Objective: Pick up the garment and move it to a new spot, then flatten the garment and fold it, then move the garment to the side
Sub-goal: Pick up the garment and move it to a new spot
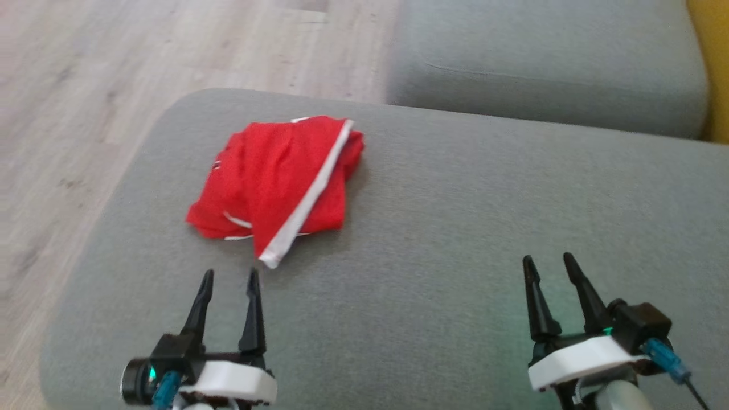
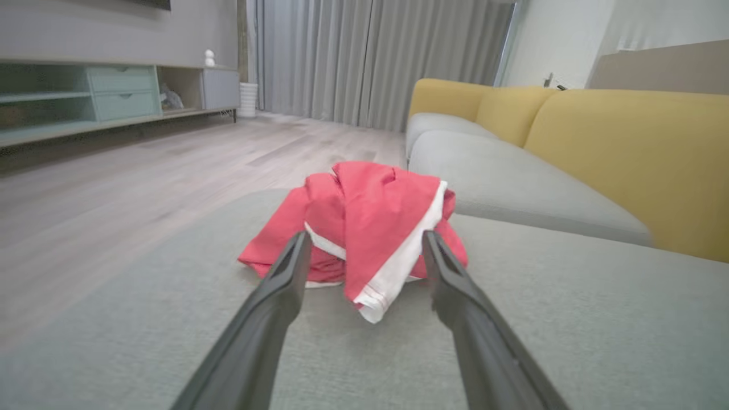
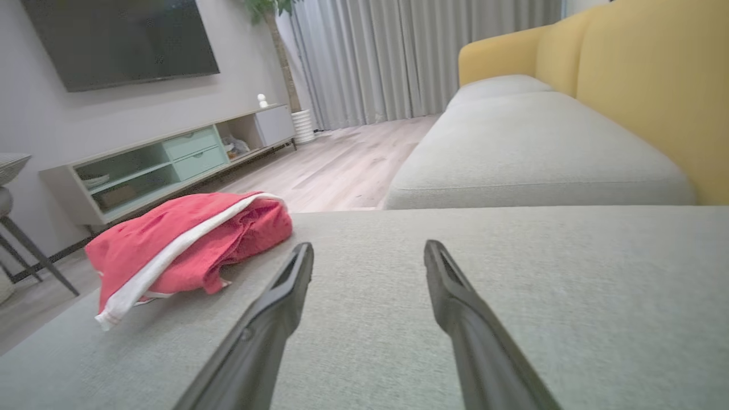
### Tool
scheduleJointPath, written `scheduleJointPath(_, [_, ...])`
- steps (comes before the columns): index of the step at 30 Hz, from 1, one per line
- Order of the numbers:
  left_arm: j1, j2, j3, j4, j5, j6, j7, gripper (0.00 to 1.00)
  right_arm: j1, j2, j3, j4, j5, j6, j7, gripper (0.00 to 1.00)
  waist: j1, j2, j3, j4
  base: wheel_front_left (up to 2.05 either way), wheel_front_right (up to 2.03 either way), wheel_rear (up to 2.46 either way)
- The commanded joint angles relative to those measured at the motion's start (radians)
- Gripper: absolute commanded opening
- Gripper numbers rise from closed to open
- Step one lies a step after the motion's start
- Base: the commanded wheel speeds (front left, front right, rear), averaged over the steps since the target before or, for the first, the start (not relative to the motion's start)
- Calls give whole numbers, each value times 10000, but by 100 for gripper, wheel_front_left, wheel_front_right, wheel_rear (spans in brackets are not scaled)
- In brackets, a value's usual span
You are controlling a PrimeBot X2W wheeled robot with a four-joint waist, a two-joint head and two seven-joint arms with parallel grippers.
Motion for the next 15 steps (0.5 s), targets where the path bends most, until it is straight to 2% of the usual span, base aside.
scheduleJointPath(1, [-145, -10, 426, -300, 96, -5, -97, 100, -99, -75, 336, -357, 46, -7, -109, 100, 0, 0, -108, 419, 0, 0, 0])
scheduleJointPath(15, [36, -10, 527, -286, 240, -95, -97, 100, 48, -75, 629, -378, 177, -7, -109, 100, 0, 0, -215, 1466, 0, 0, 0])
